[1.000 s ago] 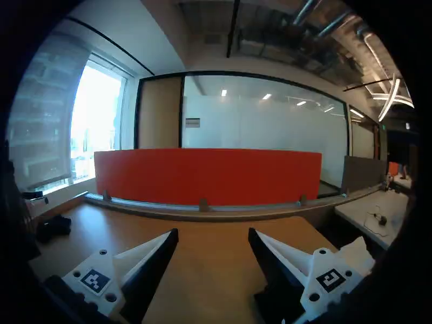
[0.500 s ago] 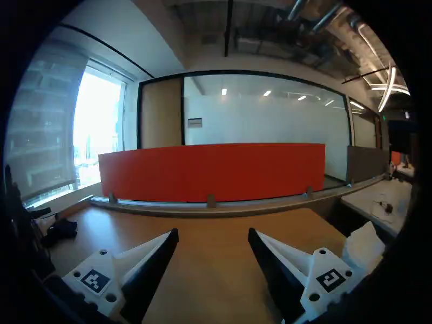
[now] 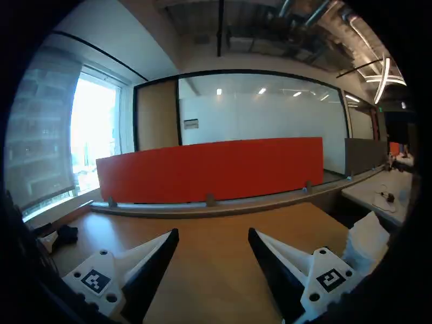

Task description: Fold towel

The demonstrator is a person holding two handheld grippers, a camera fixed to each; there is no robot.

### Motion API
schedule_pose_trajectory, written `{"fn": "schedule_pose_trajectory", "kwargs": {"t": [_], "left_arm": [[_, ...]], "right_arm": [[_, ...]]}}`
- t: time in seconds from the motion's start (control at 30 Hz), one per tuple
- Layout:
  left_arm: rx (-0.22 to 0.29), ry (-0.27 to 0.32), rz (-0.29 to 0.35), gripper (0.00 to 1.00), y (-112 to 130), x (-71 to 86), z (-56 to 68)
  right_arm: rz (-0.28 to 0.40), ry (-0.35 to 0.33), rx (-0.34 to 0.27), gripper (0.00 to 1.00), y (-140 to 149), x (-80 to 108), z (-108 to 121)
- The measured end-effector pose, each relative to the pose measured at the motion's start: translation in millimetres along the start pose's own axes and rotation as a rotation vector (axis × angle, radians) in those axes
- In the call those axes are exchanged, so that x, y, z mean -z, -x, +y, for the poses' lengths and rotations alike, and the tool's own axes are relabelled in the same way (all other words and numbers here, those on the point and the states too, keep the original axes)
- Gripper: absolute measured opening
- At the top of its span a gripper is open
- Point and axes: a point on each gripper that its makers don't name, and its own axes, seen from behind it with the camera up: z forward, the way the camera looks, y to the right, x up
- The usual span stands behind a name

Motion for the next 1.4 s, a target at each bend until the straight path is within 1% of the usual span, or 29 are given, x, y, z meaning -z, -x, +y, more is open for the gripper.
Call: {"fn": "schedule_pose_trajectory", "kwargs": {"t": [0.27, 0.47, 0.67, 0.8, 1.17, 1.4], "left_arm": [[0.002, -0.023, 0.013, 0.90, 19.9, 1.9, -3.6], [0.029, -0.019, 0.021, 0.90, 34.1, 3.3, 0.3], [0.053, -0.021, 0.016, 0.90, 46.2, 4.8, -0.1], [0.067, -0.025, 0.017, 0.90, 50.1, 5.4, -2.1], [0.062, -0.030, 0.024, 0.90, 51.4, 5.8, -3.3], [0.062, -0.030, 0.023, 0.90, 51.5, 6.1, -3.2]], "right_arm": [[-0.001, -0.006, 0.028, 1.00, 7.5, -2.5, -5.8], [-0.003, -0.016, 0.048, 1.00, 11.6, -4.8, -10.8], [-0.003, -0.019, 0.065, 1.00, 17.7, -7.2, -12.9], [-0.008, -0.018, 0.069, 1.00, 22.8, -7.8, -12.2], [-0.009, -0.011, 0.073, 1.00, 23.1, -7.4, -8.1], [0.009, -0.008, 0.084, 1.00, 19.7, -6.3, -3.7]]}}
